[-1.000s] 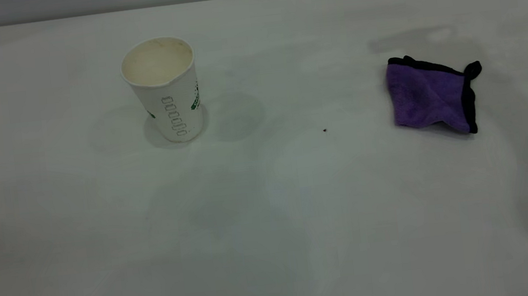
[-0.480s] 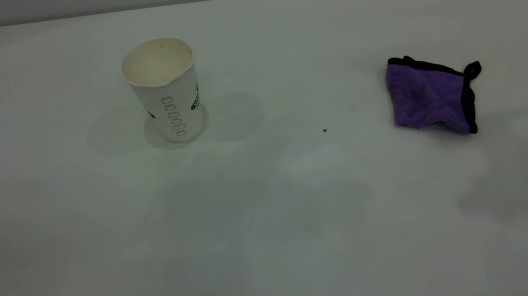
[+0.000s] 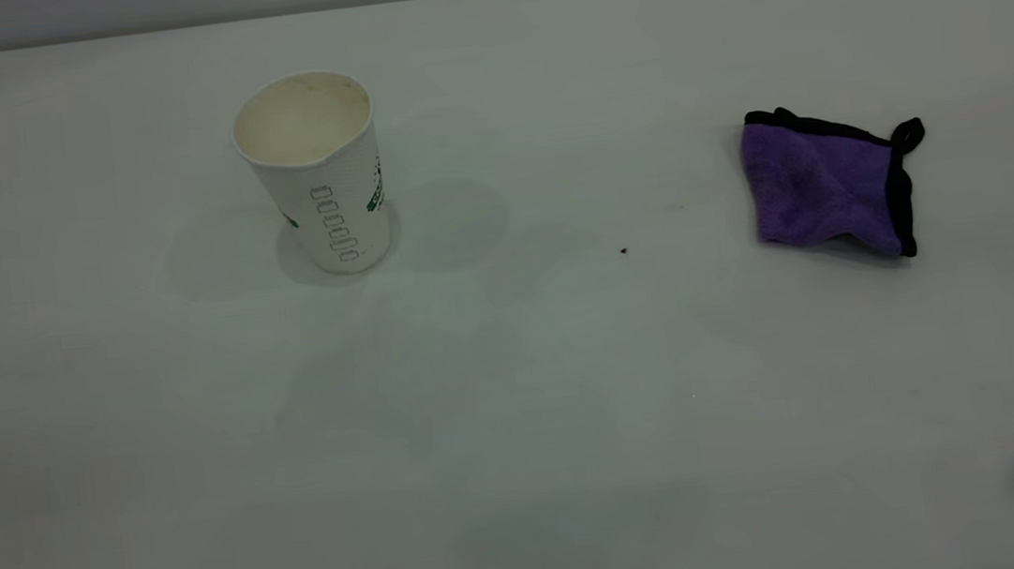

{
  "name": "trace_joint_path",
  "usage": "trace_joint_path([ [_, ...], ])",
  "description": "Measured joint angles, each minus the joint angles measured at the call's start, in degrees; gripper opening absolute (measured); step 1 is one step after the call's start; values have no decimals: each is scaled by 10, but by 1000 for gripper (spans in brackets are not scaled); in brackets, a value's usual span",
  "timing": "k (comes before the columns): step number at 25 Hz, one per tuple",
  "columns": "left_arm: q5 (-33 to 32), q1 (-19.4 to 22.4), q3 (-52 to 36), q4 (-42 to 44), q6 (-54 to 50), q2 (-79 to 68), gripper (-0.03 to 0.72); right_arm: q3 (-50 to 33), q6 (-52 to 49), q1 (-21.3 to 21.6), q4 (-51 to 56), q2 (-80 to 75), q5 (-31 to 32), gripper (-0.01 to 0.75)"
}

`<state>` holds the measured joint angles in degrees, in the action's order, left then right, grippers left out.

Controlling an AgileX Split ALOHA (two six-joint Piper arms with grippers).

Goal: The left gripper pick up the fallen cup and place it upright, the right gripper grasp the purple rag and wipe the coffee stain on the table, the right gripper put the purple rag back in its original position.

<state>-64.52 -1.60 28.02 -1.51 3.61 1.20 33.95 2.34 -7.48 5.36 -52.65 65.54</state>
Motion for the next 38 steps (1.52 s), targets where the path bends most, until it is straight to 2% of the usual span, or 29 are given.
trace_joint_path([
  [5, 0, 0, 0, 0, 0, 0, 474, -65, 0, 0, 1, 131, -23, 487],
  [16, 0, 0, 0, 0, 0, 0, 474, -67, -2, 2, -3, 372, -18, 479],
  [21, 0, 0, 0, 0, 0, 0, 474, -68, -2, 39, -1, 456, -14, 463],
  [25, 0, 0, 0, 0, 0, 0, 474, -68, -2, 41, 0, 531, -10, 444],
  [38, 0, 0, 0, 0, 0, 0, 474, -68, -2, 29, 15, 536, -6, 362],
])
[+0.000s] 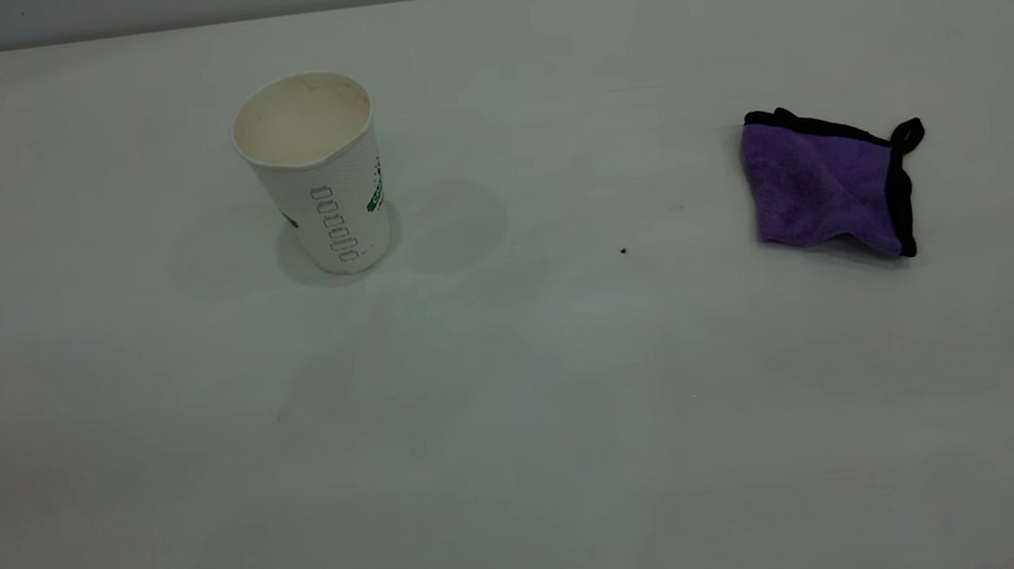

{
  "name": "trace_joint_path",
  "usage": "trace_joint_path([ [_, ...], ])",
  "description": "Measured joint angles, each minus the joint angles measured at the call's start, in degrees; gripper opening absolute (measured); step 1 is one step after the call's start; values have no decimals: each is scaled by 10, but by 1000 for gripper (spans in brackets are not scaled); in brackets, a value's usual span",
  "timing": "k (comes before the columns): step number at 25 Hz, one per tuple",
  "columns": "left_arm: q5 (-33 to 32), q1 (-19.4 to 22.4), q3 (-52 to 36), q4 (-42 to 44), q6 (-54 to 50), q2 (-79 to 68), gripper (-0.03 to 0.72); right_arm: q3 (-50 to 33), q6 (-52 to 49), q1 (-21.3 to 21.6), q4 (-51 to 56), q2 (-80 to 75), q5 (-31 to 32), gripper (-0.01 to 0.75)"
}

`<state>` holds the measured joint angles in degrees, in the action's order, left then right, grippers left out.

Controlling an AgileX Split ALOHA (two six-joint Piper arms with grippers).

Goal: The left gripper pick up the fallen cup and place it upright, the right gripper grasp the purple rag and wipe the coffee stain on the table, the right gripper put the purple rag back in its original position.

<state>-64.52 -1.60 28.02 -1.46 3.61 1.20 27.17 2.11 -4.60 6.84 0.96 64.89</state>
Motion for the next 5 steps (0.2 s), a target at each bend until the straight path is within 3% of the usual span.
trace_joint_path([
  [5, 0, 0, 0, 0, 0, 0, 474, 0, 0, 0, 0, 0, 0, 324],
])
